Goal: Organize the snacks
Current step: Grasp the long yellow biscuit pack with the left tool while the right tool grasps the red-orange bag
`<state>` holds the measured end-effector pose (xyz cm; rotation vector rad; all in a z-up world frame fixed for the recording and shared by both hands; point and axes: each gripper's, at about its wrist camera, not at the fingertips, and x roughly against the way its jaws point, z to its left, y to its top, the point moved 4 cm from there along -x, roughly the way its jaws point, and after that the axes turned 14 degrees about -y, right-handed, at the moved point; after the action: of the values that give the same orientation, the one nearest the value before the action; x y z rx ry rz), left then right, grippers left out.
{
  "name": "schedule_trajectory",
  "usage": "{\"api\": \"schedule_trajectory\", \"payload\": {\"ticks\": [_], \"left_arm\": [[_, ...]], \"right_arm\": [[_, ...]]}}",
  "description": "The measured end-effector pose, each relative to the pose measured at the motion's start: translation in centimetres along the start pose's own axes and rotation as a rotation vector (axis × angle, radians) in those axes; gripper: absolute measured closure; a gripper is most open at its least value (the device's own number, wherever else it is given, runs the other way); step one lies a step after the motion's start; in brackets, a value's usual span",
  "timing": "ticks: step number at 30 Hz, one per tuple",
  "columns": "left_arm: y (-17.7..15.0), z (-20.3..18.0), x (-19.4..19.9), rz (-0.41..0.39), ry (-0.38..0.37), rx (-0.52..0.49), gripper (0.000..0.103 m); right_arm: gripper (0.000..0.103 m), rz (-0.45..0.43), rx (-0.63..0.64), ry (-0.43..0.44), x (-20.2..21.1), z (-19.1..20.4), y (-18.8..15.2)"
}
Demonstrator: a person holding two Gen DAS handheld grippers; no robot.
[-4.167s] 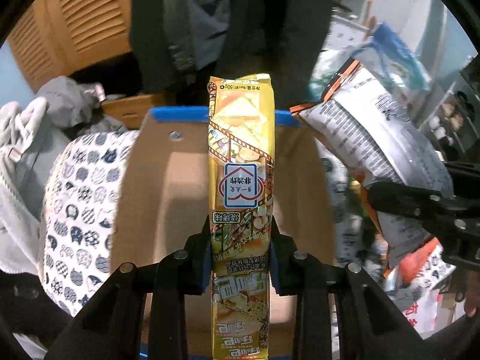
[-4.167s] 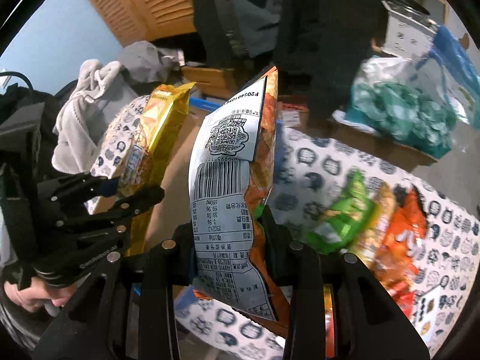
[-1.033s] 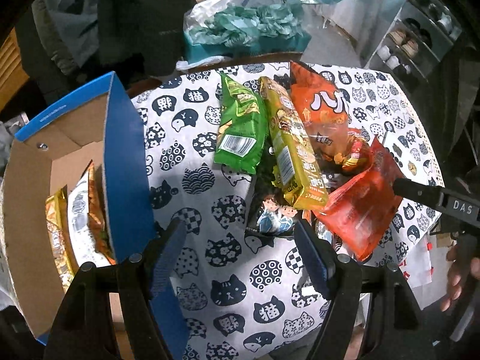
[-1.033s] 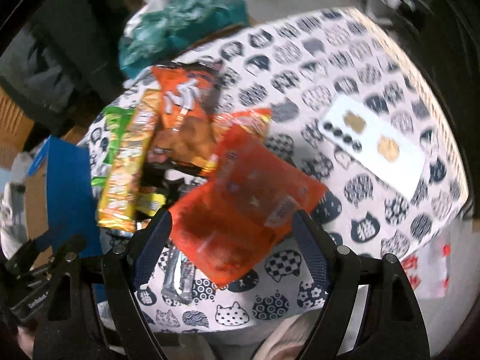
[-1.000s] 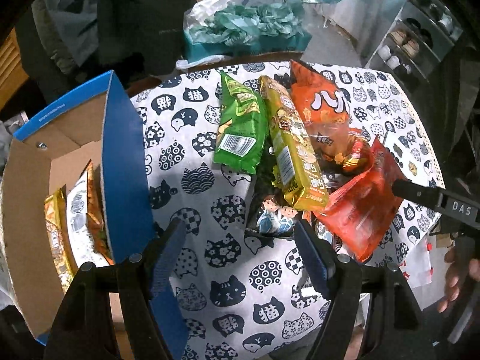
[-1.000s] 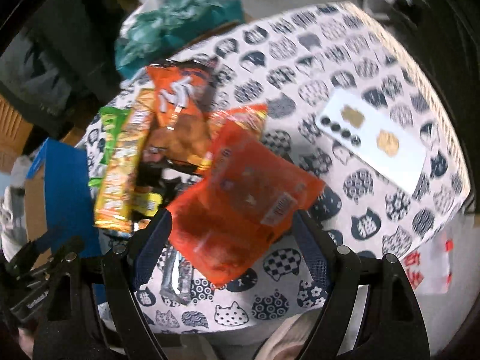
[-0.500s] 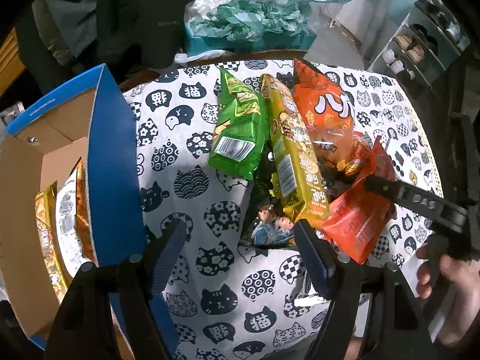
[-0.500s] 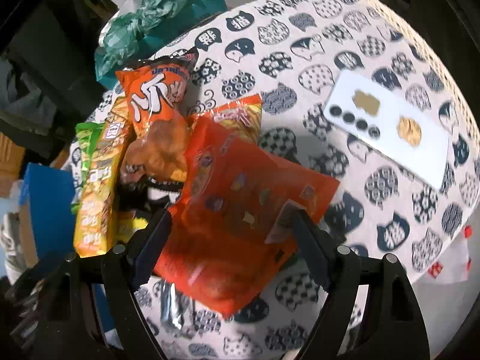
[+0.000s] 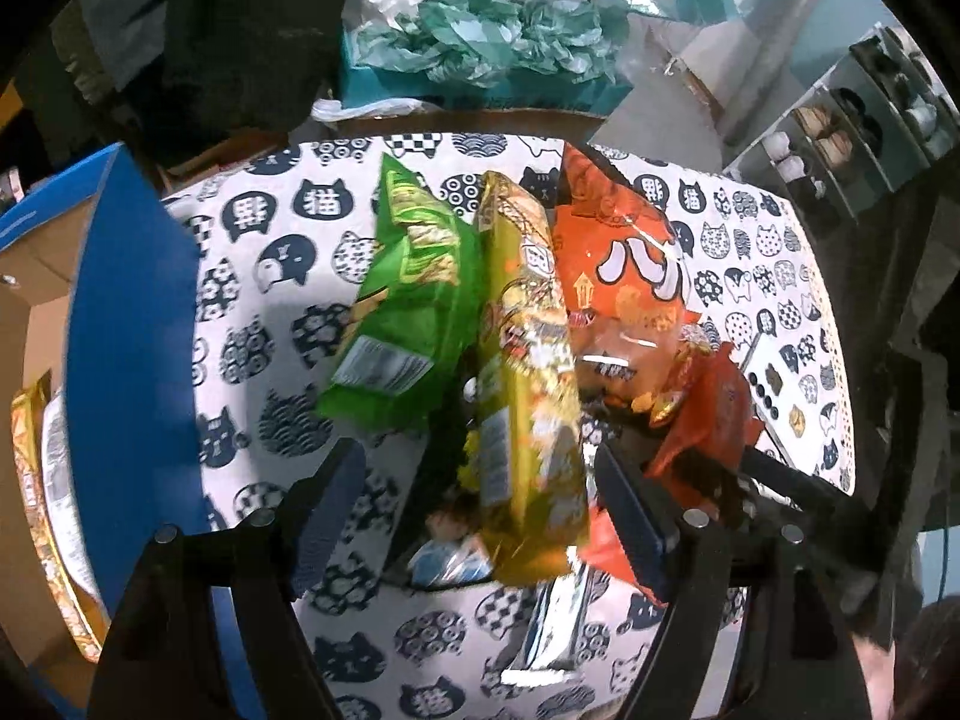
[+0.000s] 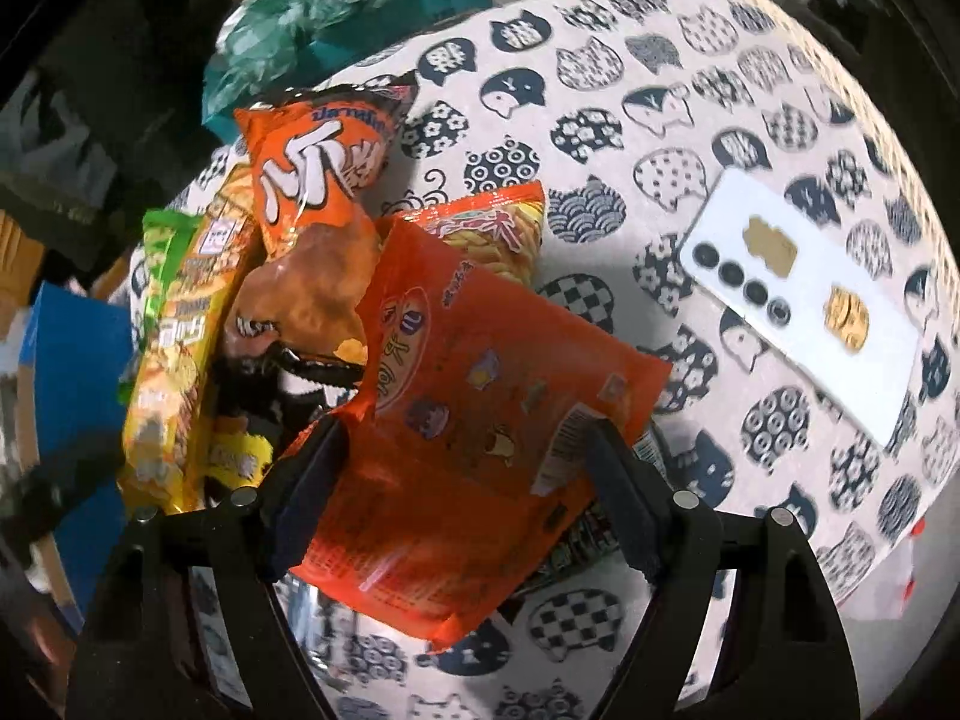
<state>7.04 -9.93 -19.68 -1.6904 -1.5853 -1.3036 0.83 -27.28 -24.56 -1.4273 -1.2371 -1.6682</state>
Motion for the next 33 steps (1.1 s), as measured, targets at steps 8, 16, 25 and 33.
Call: {"api": "schedule_trajectory", "payload": {"ticks": [8,16,25,33], "left_arm": [[0.6,-1.4,-3.4,0.071,0.083,-0.07,0.023],[0.6,-1.4,-5.4,0.108,0.082,-0.044,0.023],[0.3,-1.7,-7.4,0.134,0.1,-0.065,0.03],[-0.2,-2.1,-6.1,0.098,0.085,-0.102,0.063]], "right_arm": [[0.023,-0.045,0.189,-0.097,0.2,-0.7,0.7],[0.02,0.011,-0.059,-0.023,0.5,-3.9,0.1],[0.019,0.011,-0.107,-0.058,-0.9,-2.9,1.0],[0.019,-0.019,0.007,-0.114,-2.1,-0.9,1.9]]}}
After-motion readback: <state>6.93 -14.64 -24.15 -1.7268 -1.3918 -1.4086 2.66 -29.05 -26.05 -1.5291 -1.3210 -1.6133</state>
